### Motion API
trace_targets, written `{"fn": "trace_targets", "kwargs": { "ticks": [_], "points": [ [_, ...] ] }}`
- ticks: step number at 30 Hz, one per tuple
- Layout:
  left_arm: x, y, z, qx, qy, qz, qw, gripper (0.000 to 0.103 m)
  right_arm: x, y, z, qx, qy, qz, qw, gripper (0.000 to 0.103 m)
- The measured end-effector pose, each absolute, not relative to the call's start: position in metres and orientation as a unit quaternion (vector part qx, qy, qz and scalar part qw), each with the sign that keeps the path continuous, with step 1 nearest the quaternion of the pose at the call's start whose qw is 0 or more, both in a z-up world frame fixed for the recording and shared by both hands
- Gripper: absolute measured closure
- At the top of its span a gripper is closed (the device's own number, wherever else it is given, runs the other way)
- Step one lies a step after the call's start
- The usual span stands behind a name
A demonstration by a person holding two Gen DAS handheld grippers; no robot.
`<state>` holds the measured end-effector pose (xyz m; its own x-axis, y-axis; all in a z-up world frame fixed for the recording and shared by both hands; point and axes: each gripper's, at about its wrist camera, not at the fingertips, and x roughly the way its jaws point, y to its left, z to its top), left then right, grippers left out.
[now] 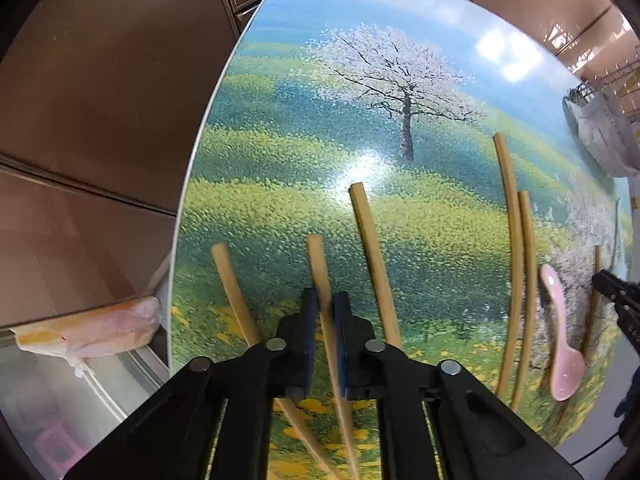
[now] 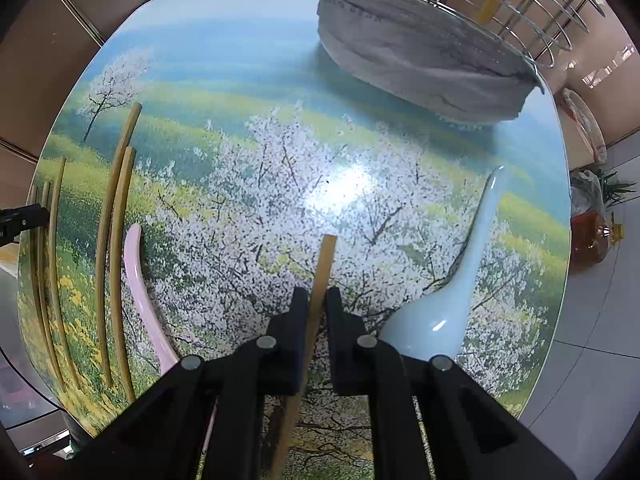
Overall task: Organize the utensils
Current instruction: 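Move both open tools over the remaining chopsticks on the table, then grasp a chopstick with the left tool while the right tool grasps another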
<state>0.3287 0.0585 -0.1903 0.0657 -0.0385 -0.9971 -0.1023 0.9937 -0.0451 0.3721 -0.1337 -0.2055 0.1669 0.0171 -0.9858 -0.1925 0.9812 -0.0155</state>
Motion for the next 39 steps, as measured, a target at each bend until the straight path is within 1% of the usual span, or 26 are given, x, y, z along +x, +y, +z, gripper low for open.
{"fn": "trace_targets", "kwargs": {
  "ticks": [6, 9, 13, 22, 27, 39],
  "points": [
    [0.322, 0.061, -0.188, -0.081, 0.667, 0.024, 0.740, 0.097, 0.362, -0.126, -0.205, -0.064, 0.633, 0.067, 0.769, 0.097],
    [0.315, 0.066, -0.188, -0.100, 0.661, 0.021, 0.744, 0.097, 0.349, -0.138, -0.206, -0.050, 0.626, 0.076, 0.774, 0.097],
    [0.302, 0.069, -0.181, -0.105, 0.641, 0.021, 0.760, 0.097, 0.329, -0.147, -0.194, -0.031, 0.603, 0.092, 0.792, 0.097],
    [0.269, 0.066, -0.147, -0.111, 0.593, -0.009, 0.797, 0.097, 0.269, -0.172, -0.151, 0.018, 0.527, 0.119, 0.841, 0.097],
    [0.254, 0.064, -0.124, -0.112, 0.570, -0.028, 0.813, 0.097, 0.245, -0.190, -0.119, 0.030, 0.494, 0.125, 0.860, 0.097],
    [0.210, 0.055, -0.049, -0.106, 0.500, -0.053, 0.858, 0.097, 0.180, -0.196, -0.038, 0.047, 0.395, 0.130, 0.908, 0.097]
  ]
}}
